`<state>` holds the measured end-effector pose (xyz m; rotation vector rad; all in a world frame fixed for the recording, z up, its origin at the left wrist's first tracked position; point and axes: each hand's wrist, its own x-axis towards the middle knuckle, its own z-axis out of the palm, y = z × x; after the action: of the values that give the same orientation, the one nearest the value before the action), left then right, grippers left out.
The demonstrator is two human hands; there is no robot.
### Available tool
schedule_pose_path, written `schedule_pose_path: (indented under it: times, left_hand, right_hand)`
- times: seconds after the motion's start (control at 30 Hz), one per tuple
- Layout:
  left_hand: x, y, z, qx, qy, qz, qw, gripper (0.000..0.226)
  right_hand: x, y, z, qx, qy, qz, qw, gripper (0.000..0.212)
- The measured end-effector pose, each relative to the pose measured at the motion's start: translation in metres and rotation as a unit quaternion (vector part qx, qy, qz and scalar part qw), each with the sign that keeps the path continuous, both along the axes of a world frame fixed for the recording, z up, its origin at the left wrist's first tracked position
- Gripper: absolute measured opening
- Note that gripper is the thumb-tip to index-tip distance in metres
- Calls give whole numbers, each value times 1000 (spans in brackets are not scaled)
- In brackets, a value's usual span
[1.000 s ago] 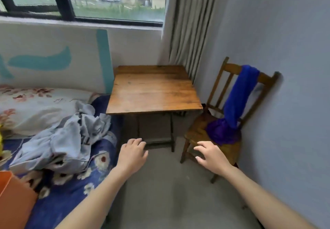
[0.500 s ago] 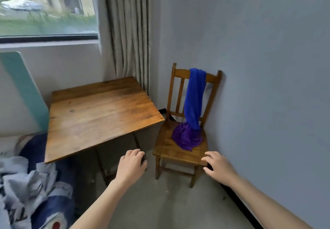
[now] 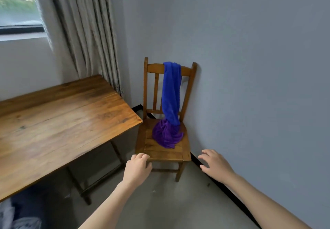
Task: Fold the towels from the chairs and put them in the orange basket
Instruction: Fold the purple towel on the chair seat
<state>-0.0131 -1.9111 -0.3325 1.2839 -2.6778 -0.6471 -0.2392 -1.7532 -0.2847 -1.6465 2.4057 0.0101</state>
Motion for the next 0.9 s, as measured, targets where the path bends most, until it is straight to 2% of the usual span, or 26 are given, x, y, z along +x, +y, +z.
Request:
schedule_pose_path:
  times: [0.27, 0.47, 0.67, 0.9]
  left_hand:
    - [-81, -13, -1, 2, 12, 3, 1000, 36]
    - [-161, -24, -15, 47, 38, 85, 995, 36]
    - [-221, -11, -39, 119, 39, 173, 977, 36]
    - [-232, -21, -58, 158, 7, 248, 956, 36]
  right_hand:
    - [-77, -17, -7, -20, -12, -6, 1000, 41]
    - [-161, -50, -13, -31, -26, 37, 999, 42]
    - [-228, -69, -34, 0, -61, 77, 995, 42]
    - [-255, -105, -68, 51, -105, 113, 987, 41]
